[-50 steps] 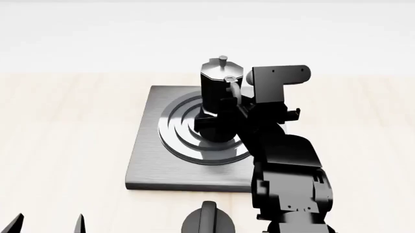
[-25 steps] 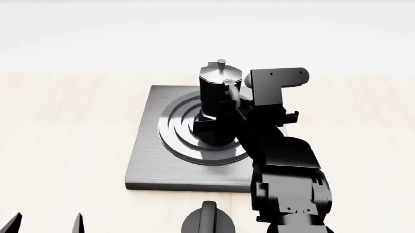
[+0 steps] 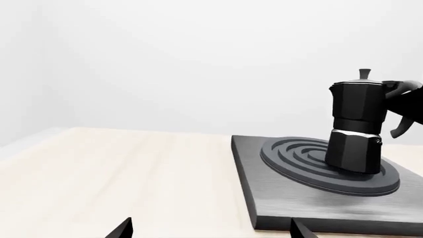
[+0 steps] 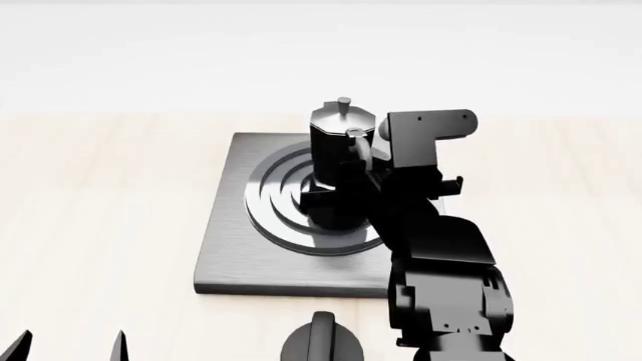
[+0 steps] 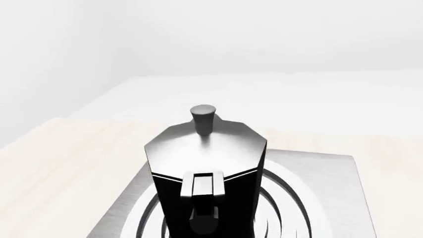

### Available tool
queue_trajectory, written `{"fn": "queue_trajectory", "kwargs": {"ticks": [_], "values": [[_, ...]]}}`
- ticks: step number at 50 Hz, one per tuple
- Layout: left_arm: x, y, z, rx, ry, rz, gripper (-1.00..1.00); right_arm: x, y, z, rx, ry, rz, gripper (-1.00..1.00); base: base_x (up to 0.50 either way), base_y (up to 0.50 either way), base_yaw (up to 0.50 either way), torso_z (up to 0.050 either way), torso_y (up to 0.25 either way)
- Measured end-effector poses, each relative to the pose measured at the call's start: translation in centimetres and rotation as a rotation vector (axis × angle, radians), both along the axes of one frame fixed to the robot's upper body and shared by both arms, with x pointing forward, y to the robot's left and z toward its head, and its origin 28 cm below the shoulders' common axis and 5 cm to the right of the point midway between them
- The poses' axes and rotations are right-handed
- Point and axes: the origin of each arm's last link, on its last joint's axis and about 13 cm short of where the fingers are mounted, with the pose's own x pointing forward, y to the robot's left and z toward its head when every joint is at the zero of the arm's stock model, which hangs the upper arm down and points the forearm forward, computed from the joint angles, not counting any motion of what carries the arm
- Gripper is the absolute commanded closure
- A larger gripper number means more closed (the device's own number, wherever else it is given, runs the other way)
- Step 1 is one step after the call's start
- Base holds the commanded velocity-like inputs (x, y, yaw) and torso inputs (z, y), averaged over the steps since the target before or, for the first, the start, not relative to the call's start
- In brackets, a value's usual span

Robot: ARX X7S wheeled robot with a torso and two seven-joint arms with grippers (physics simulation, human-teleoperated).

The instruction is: Put the moka pot on the stove.

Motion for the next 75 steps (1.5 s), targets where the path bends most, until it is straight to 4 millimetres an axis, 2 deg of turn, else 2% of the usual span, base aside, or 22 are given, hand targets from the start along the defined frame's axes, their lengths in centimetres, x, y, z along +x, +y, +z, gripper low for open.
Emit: {"fn": "queue_trajectory", "kwargs": {"ticks": [5, 6, 36, 75], "values": [[0.0, 0.0, 0.0, 0.0, 0.0, 0.001, -1.0, 0.0, 0.0, 0.0, 0.004, 0.002, -0.002, 1.0, 0.0, 0.0, 0.0, 0.0, 0.0], [0.0, 0.0, 0.0, 0.0, 0.0, 0.001, -1.0, 0.0, 0.0, 0.0, 0.005, 0.002, -0.003, -1.0, 0.0, 0.0, 0.0, 0.0, 0.0], [-0.1, 0.1, 0.1, 0.0, -0.005, 0.002, -1.0, 0.1, 0.3, 0.3, -0.003, -0.012, 0.029, -1.0, 0.0, 0.0, 0.0, 0.0, 0.0], [-0.3, 0.1, 0.3, 0.003, -0.016, -0.003, -1.0, -0.4, -0.2, -1.4, -0.017, -0.09, 0.044, -1.0, 0.0, 0.0, 0.0, 0.0, 0.0]]}}
